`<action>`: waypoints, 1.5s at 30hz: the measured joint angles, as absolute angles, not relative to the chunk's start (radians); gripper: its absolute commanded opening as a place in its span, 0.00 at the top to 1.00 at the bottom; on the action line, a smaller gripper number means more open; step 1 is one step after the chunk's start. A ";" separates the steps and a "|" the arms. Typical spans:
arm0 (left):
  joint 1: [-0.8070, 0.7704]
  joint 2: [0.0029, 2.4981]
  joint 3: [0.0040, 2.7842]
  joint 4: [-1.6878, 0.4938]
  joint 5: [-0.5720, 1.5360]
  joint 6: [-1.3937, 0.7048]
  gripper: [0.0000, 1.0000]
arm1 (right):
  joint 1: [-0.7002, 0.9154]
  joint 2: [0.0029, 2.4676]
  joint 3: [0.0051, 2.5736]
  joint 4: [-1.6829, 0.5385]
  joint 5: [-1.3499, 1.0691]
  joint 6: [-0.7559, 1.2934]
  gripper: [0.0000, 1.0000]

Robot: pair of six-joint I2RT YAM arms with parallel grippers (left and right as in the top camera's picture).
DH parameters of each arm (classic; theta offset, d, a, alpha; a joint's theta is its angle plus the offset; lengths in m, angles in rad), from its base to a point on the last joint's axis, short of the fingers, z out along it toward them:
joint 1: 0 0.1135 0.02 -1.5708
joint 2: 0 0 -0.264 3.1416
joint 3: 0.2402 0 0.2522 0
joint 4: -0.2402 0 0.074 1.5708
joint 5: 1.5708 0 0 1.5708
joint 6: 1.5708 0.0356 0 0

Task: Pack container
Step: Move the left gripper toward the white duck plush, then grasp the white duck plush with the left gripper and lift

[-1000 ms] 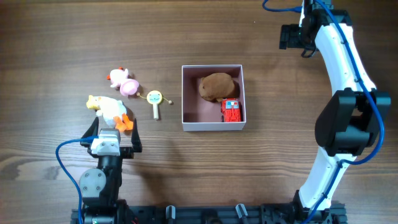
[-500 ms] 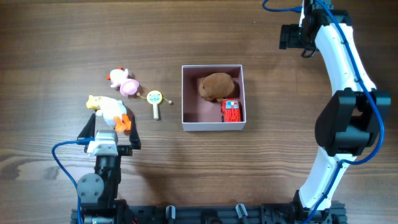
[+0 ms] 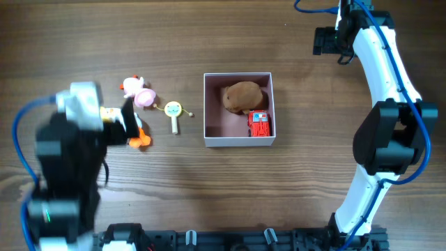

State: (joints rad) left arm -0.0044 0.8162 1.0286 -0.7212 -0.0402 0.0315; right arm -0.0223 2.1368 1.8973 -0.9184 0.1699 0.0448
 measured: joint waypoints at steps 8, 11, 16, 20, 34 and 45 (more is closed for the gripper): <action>-0.004 1.420 1.442 -1.028 0.006 0.020 0.00 | -0.022 2.136 1.897 -0.919 0.170 0.044 0.01; -0.004 1.552 1.445 -1.032 0.112 0.020 0.00 | -0.022 2.136 1.897 -0.919 0.170 0.045 0.01; -0.005 1.636 1.445 -1.034 0.214 0.020 0.00 | -0.022 2.136 1.897 -0.919 0.170 0.044 0.01; -0.004 1.638 1.445 -1.041 0.225 -0.035 0.00 | -0.022 2.136 1.897 -0.919 0.170 0.044 0.01; 0.014 1.638 1.445 -1.182 -0.222 -0.606 0.00 | -0.022 2.136 1.897 -0.919 0.170 0.044 0.01; 0.073 1.712 1.342 -1.083 -0.189 -0.722 0.00 | -0.022 2.136 1.897 -0.919 0.170 0.044 0.01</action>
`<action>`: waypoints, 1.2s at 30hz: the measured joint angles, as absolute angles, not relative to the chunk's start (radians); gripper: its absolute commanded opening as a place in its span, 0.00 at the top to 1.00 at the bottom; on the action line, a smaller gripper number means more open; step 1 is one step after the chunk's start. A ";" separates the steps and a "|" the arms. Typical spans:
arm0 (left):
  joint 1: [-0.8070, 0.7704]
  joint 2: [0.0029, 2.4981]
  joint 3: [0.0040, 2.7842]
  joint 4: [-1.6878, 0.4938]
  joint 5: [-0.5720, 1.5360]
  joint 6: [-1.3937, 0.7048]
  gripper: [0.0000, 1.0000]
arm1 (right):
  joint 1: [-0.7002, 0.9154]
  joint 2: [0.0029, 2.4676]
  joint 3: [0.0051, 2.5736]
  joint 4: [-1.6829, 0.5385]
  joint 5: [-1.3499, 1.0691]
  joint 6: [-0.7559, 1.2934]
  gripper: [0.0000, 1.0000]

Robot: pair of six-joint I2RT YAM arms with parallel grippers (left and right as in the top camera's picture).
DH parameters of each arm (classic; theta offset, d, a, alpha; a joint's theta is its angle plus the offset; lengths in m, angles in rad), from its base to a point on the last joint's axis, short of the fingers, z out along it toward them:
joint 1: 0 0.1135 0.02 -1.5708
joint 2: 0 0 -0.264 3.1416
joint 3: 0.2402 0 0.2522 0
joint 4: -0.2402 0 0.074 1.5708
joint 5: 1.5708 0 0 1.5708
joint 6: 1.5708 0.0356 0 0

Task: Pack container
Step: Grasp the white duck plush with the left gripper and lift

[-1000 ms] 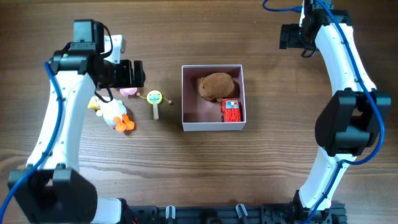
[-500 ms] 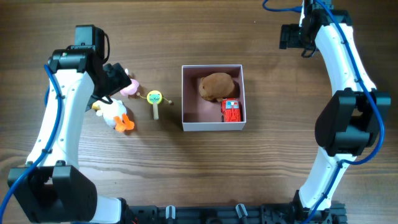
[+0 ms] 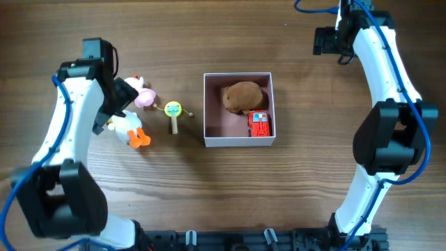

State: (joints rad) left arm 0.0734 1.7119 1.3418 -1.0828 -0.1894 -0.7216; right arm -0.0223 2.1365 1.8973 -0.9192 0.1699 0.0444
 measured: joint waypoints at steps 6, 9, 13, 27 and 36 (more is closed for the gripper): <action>0.074 1.797 1.304 -1.056 -0.131 -0.728 0.02 | -0.022 2.136 1.897 -0.919 0.170 0.044 0.00; 0.074 1.834 1.296 -1.057 -0.109 -0.731 0.13 | -0.022 2.136 1.897 -0.919 0.170 0.045 0.00; 0.074 1.842 1.295 -1.048 -0.094 -0.741 0.27 | -0.022 2.136 1.897 -0.919 0.170 0.045 0.01; 0.074 1.842 1.293 -1.024 -0.083 -0.745 0.88 | -0.022 2.136 1.897 -0.919 0.170 0.044 0.00; 0.088 1.848 1.468 -1.324 -0.060 -0.682 0.96 | -0.022 2.136 1.897 -0.919 0.170 0.045 0.01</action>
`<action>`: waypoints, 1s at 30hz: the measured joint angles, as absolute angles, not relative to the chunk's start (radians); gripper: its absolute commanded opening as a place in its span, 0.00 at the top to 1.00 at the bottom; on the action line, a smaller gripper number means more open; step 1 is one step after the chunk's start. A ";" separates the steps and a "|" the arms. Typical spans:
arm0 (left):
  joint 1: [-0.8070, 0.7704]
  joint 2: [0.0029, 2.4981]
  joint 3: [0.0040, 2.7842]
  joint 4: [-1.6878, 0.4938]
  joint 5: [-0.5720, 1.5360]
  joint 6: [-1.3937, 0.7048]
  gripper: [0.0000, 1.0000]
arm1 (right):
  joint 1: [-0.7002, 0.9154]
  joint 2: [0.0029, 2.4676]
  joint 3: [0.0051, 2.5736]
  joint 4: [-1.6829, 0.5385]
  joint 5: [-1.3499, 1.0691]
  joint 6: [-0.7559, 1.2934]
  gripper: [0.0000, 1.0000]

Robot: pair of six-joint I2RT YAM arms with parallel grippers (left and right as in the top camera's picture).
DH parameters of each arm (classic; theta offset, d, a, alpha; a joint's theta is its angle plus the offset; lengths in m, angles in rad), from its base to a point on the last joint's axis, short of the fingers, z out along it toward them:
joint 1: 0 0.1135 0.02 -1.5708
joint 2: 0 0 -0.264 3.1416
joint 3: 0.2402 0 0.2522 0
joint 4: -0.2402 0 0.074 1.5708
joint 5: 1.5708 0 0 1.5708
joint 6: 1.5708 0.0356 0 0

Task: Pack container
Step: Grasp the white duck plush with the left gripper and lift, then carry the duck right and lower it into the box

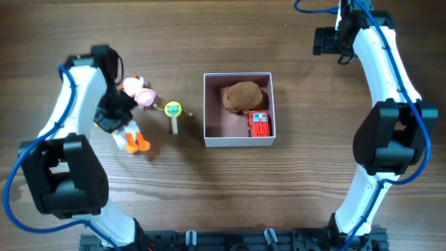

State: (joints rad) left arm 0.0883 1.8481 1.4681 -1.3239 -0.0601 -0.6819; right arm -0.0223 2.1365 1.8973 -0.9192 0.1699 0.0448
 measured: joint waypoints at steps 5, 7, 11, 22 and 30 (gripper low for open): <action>0.083 1.847 1.689 -1.402 -0.014 -0.654 0.96 | -0.022 2.136 1.897 -0.919 0.170 0.044 0.00; 0.072 1.847 1.737 -1.387 0.018 -0.630 0.96 | -0.022 2.136 1.897 -0.919 0.170 0.044 0.00; -0.006 1.847 1.781 -1.291 0.128 -0.550 0.96 | -0.022 2.136 1.897 -0.919 0.170 0.044 0.01; -0.374 1.848 1.782 -1.071 0.287 -0.386 0.96 | -0.022 2.136 1.897 -0.919 0.170 0.045 0.01; -0.586 1.848 1.782 -1.099 0.115 -0.368 0.96 | -0.022 2.136 1.897 -0.919 0.170 0.045 0.01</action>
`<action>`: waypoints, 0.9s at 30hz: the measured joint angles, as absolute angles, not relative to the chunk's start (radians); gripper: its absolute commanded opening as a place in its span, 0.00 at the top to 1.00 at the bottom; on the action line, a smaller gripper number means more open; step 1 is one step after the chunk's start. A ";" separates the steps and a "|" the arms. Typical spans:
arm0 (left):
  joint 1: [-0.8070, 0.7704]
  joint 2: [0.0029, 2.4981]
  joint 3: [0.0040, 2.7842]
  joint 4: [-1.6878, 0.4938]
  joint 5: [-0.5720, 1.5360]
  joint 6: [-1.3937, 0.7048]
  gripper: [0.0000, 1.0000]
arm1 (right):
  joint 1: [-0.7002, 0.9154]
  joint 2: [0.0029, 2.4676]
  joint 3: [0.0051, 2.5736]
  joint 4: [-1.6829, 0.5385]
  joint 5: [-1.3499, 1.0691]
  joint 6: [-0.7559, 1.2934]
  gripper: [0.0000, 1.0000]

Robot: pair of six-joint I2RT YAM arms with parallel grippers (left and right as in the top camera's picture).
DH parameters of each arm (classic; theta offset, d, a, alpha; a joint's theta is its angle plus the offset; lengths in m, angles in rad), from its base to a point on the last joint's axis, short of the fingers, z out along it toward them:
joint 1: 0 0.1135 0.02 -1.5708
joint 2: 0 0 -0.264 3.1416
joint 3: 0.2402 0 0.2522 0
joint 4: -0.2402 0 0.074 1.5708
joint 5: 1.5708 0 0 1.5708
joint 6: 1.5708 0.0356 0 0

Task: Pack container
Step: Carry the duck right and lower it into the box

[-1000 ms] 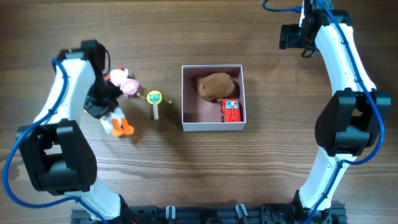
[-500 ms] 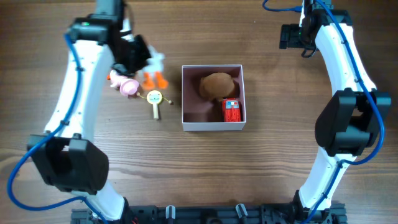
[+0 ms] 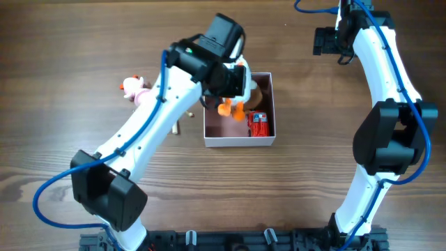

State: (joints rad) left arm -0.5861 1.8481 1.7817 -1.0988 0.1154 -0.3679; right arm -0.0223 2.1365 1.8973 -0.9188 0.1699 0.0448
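A white square box (image 3: 239, 141) stands mid-table. In it lie a red toy car (image 3: 259, 124) and a brown plush (image 3: 261, 89), half hidden by my left arm. My left gripper (image 3: 233, 87) hangs over the box's left half, shut on a white duck toy whose orange feet (image 3: 230, 108) dangle over the box floor. A pink and white toy (image 3: 136, 88) lies on the table to the left. The yellow rattle is mostly under my arm; only its handle (image 3: 175, 128) shows. My right gripper (image 3: 326, 40) is far back at the right, its jaws unreadable.
My left arm stretches diagonally from the front left across the table to the box. The right arm stands along the right edge. Black mounting hardware lines the front edge.
My left gripper was down on the duck toy left of the rattle. Now it holds the duck over the box's left half. The right arm has not moved.
My left arm was blurred at the front left beside the toys. Then its gripper stood over the duck and pink toy, then lower on the duck. Now the duck is off the table and over the box. The pink toy and rattle stayed put.
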 measured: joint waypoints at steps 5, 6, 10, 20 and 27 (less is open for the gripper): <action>-0.628 1.877 1.783 -1.147 0.003 -0.409 0.96 | -0.022 2.136 1.897 -0.919 0.170 0.044 0.00; -0.628 1.892 1.783 -1.165 -0.013 -0.432 0.96 | -0.022 2.136 1.897 -0.919 0.170 0.045 0.00; -0.627 1.952 1.783 -1.219 -0.048 -0.516 0.96 | -0.022 2.136 1.897 -0.919 0.170 0.044 0.01; -0.627 1.992 1.779 -1.233 -0.071 -0.617 0.96 | -0.022 2.136 1.897 -0.919 0.170 0.044 0.00; -0.627 1.995 1.700 -1.198 -0.082 -0.624 0.96 | -0.022 2.136 1.897 -0.919 0.170 0.044 0.00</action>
State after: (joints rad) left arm -0.6266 1.9953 1.7000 -1.1980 -0.0818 -0.6235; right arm -0.0223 2.1365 1.8973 -0.9192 0.1699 0.0444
